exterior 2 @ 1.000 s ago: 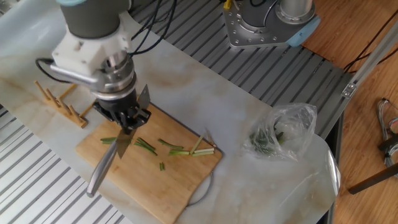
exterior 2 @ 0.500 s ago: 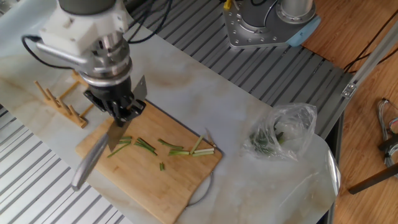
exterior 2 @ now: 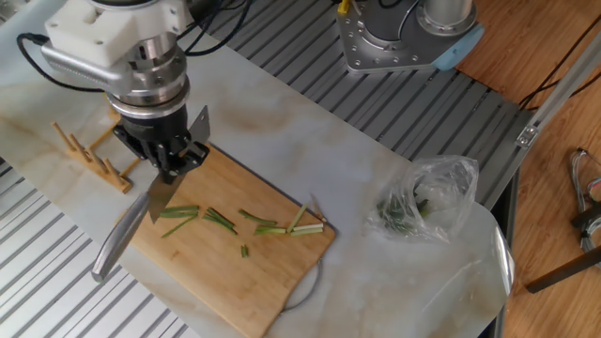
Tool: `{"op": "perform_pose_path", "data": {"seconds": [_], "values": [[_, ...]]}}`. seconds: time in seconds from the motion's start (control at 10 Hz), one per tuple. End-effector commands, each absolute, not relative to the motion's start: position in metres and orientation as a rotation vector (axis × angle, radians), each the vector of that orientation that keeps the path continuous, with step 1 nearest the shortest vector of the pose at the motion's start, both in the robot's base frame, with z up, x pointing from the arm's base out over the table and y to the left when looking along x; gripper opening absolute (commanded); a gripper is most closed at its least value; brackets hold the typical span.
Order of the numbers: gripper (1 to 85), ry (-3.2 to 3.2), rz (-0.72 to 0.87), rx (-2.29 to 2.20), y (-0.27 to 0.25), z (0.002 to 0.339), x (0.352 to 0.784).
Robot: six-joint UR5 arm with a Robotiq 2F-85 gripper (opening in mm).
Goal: Chop the green garlic
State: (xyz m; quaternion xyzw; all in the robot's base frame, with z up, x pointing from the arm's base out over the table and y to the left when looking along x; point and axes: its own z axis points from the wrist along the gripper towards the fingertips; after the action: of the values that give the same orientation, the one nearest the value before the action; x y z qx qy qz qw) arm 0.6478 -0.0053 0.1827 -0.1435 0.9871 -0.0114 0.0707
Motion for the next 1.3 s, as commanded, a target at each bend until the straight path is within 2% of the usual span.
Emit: {"op": "perform_pose_path", "data": {"seconds": [0.0, 1.2], "values": [[1.3, 2.980, -0.054, -0.458, -0.014, 0.176, 0.655], [1.3, 3.045, -0.039, -0.402, -0.014, 0.175, 0.635]]}}
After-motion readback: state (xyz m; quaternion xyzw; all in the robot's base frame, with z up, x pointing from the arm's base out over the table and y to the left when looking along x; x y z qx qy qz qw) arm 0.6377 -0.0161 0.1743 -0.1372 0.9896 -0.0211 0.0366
